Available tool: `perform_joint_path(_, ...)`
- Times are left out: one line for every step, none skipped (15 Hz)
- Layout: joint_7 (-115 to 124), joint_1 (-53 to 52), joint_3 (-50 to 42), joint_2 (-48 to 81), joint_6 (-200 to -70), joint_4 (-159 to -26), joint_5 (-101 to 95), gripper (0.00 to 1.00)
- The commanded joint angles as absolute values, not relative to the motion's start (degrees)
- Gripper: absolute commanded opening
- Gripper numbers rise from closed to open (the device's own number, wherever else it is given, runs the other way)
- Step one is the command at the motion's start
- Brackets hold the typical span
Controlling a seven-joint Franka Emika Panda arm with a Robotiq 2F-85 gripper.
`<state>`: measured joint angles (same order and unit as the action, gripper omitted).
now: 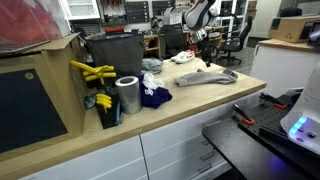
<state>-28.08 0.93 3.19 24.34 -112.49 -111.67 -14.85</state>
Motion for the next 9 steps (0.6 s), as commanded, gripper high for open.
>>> perform_joint_path(-30.14, 0.52, 3.53, 28.76, -108.08, -105.08, -15.89, 1.0)
perform_joint_path(-30.52, 0.58, 3.58, 29.75, -107.36, -103.71, -15.82, 1.0)
perform_joint_path(-30.85, 0.67, 3.58, 30.73, -106.78, -102.38, -15.73, 1.0)
perform_joint_path(-30.58, 0.7, 3.5, 31.8, -106.18, -100.74, -15.59, 1.0)
perform_joint_path(-30.2, 0.85, 3.44, 32.9, -105.67, -99.1, -15.16, 1.0)
perform_joint_path(-29.58, 1.01, 3.34, 34.07, -105.31, -97.34, -14.66, 1.0)
perform_joint_path(-29.29, 1.15, 3.24, 35.25, -104.98, -95.6, -14.4, 1.0)
perform_joint_path(-28.81, 1.26, 3.12, 36.5, -104.79, -93.84, -14.16, 1.0)
perform_joint_path(-28.45, 1.33, 3.0, 37.67, -104.66, -92.24, -14.08, 1.0)
